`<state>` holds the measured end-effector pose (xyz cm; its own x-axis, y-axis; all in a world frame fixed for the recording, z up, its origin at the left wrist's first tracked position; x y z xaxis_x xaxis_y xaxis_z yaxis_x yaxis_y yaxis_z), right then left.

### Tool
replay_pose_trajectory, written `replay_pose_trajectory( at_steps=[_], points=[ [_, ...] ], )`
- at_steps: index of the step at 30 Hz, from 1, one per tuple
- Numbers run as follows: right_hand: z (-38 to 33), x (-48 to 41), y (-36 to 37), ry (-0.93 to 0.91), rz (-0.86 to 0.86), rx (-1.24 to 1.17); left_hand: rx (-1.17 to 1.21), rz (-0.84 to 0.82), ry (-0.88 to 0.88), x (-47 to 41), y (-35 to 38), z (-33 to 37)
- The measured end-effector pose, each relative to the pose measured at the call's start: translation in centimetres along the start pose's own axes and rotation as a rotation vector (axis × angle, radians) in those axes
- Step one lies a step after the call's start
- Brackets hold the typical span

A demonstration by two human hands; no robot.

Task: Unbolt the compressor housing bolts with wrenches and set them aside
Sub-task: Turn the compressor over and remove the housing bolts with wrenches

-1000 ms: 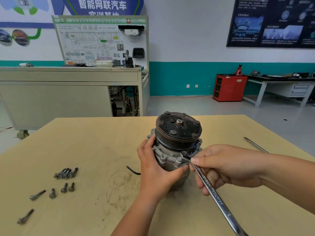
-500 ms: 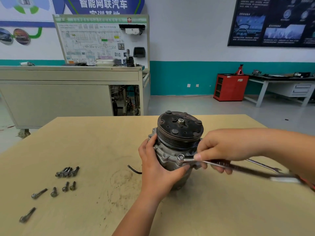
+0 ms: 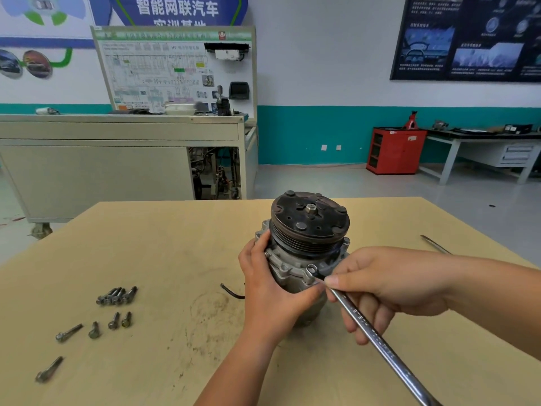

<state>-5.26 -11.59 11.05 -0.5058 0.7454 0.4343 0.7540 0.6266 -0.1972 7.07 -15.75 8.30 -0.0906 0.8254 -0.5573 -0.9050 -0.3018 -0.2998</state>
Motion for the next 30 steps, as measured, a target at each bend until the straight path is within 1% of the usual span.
replay_pose_trajectory(
  at_steps=[3,5,7,10,11,12,13,14,18,20,22,27,30],
  points=[
    [-0.2,-0.2,0.5,0.021,-0.006,-0.041,0.009,0.002,0.000,0.0,0.0,0.1],
    [-0.4,-0.1,0.3,0.039,0.002,0.039,0.011,0.008,0.002,0.1,-0.1,0.1],
    [-1.3,0.3,-1.2,0.038,0.079,0.294,0.006,0.015,0.005,0.1,-0.1,0.1],
    [-3.9,0.6,-4.1,-0.058,0.267,0.749,0.007,0.011,0.005,0.1,-0.1,0.1],
    [-4.5,0.7,-4.7,-0.098,0.320,0.831,0.007,0.010,0.004,0.0,-0.1,0.1],
    [-4.7,0.8,-5.0,-0.125,0.346,0.861,0.005,0.009,0.004,0.1,-0.1,0.1],
    [-4.5,0.9,-5.1,-0.137,0.332,0.856,0.004,0.006,0.005,0.1,-0.1,0.2],
    [-3.8,1.0,-5.1,-0.131,0.286,0.798,0.002,0.004,0.004,0.0,0.0,0.2],
    [-0.3,1.3,-3.1,0.004,0.057,0.312,-0.002,-0.001,0.002,0.0,0.0,0.1],
    [0.6,0.9,-1.5,0.019,0.014,0.148,-0.004,0.005,0.001,0.0,0.0,0.0],
    [0.7,0.4,-0.4,-0.005,0.005,0.031,-0.003,0.016,0.004,0.0,-0.1,0.0],
    [0.0,-0.1,0.6,-0.014,0.016,-0.088,0.007,0.018,0.008,0.0,-0.1,0.0],
    [0.0,-0.2,0.5,0.016,0.036,-0.031,0.007,0.017,0.004,0.1,-0.1,0.0]
  ],
)
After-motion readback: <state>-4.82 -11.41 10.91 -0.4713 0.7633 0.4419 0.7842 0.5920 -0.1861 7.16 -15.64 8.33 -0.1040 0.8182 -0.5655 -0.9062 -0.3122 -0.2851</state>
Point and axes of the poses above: each hand's wrist, its own x-axis away from the middle knuckle, its own y-axis out of the palm, z = x × y, the point moved 9 cm from there along -x, towards the middle knuckle, and after that the axes turned 7 degrees about -x, right-handed, at the moved point
